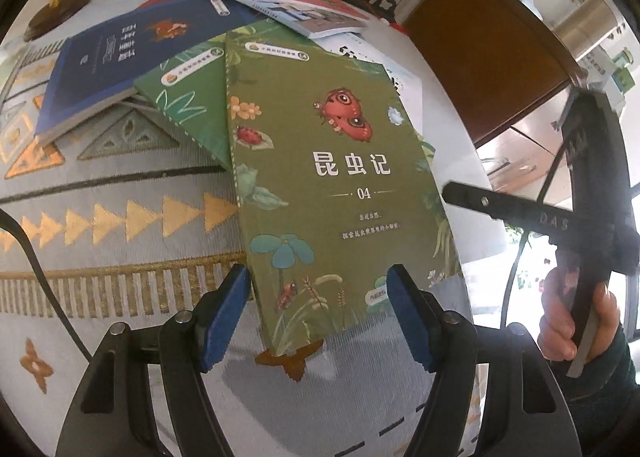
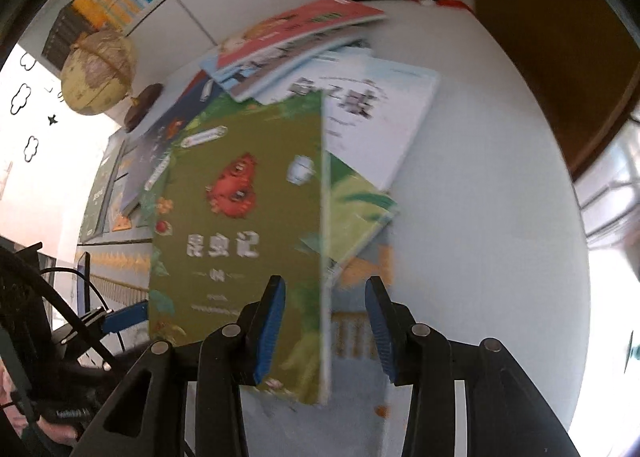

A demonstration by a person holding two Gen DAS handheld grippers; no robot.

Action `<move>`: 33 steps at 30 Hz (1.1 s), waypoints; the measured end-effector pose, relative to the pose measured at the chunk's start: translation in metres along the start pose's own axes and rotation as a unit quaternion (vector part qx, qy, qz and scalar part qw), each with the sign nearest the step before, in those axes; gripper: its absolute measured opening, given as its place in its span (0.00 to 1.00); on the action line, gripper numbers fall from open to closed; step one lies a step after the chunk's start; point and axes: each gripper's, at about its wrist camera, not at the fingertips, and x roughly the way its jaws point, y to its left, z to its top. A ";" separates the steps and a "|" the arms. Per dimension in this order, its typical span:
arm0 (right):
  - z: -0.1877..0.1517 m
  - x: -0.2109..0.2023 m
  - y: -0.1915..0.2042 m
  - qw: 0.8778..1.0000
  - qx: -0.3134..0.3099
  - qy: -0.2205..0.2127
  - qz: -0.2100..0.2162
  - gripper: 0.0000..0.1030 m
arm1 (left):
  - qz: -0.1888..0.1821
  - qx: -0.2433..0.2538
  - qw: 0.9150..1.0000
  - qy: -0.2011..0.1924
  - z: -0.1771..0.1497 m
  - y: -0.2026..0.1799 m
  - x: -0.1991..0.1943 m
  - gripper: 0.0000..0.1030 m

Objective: Organize books

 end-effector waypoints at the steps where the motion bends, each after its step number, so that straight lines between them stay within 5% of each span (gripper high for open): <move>1: -0.002 0.000 -0.003 1.000 0.001 0.003 -0.002 0.39 | -0.001 -0.002 1.000 0.000 0.000 0.000 0.001 0.66; 14: -0.013 0.025 0.004 0.998 0.025 0.047 0.038 0.39 | -0.006 -0.005 1.000 -0.003 -0.002 -0.001 0.003 0.66; 33: -0.017 0.032 0.025 0.997 -0.006 0.071 0.036 0.45 | -0.008 -0.003 1.000 -0.012 -0.004 0.001 0.004 0.66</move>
